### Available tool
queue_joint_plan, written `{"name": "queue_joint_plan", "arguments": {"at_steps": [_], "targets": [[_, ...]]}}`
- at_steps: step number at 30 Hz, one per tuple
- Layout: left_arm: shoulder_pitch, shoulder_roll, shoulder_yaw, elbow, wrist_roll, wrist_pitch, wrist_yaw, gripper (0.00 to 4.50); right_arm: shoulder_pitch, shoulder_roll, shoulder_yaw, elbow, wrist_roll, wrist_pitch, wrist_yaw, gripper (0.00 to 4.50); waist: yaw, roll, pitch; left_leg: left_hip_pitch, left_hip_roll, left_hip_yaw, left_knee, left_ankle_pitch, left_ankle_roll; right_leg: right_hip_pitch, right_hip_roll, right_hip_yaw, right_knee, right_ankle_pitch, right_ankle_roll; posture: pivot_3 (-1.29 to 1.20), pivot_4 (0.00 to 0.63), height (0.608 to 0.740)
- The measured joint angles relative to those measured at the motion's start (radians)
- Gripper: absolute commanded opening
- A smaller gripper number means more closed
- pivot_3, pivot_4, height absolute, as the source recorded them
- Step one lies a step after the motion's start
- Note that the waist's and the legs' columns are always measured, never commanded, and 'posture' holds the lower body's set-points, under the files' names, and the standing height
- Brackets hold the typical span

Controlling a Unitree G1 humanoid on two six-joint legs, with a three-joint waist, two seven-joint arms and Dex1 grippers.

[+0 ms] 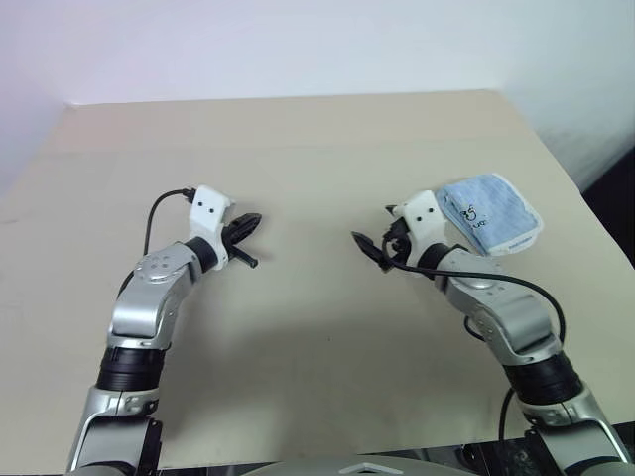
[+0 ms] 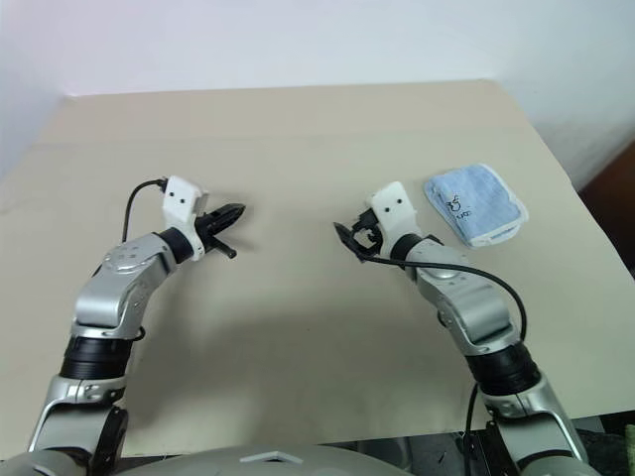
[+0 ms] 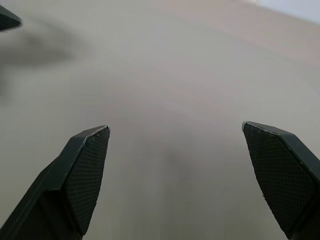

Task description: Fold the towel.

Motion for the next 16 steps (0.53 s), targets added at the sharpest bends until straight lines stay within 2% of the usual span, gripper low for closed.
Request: {"name": "queue_joint_plan", "arguments": {"at_steps": [9, 16], "targets": [[0.091, 0.072, 0.112, -0.065, -0.056, -0.001, -0.041, 0.0, -0.074, 0.094, 0.027, 0.085, -0.085, -0.041, 0.081, 4.46, 0.001, 0.0, 0.0, 0.0, 0.0, -0.001, 0.0, -0.001, -0.001, 0.0, 0.0, 0.0, 0.0, 0.0, -0.001, 0.0, 0.15, 0.728], [0.149, 0.06, 0.112, -0.139, -0.075, 0.017, -0.023, 0.0, -0.078, 0.114, 0.016, 0.141, -0.121, -0.071, 0.124, 4.46, -0.002, 0.0, 0.0, 0.0, 0.0, -0.001, -0.001, -0.002, -0.002, -0.001, 0.0, 0.0, 0.0, 0.0, -0.001, 0.0, 0.15, 0.728]]}}
